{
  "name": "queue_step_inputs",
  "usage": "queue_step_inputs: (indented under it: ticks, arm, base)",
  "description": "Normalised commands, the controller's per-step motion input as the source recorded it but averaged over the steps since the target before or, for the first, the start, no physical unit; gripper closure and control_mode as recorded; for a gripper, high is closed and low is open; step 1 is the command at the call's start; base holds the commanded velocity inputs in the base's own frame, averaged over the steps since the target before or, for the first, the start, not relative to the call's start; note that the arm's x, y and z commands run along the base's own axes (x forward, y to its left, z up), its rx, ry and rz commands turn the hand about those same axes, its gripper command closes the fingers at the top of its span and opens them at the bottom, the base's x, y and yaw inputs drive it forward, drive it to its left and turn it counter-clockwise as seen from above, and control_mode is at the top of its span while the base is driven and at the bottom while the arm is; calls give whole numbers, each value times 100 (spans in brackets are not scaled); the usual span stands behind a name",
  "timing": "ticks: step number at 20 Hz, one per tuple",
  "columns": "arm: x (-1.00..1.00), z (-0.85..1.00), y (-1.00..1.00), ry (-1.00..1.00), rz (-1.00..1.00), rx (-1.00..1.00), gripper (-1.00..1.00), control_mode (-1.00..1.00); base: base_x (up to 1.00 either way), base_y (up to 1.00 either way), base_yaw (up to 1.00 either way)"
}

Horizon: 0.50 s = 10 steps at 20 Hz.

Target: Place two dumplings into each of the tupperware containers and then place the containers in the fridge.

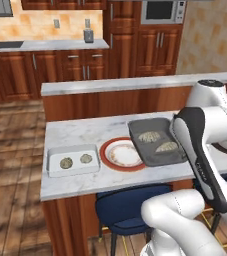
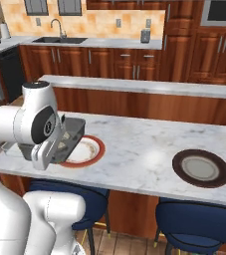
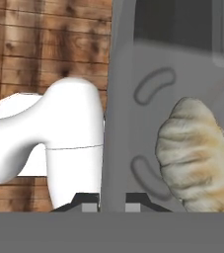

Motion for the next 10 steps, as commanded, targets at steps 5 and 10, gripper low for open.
queue_step_inputs:
  ticks: [5,10]
  arm:
    - [0,0,0,0,0,0,100,100]
    - [0,0,0,0,0,0,100,100]
  base:
    - [-86,44,3]
    - [-22,96,48]
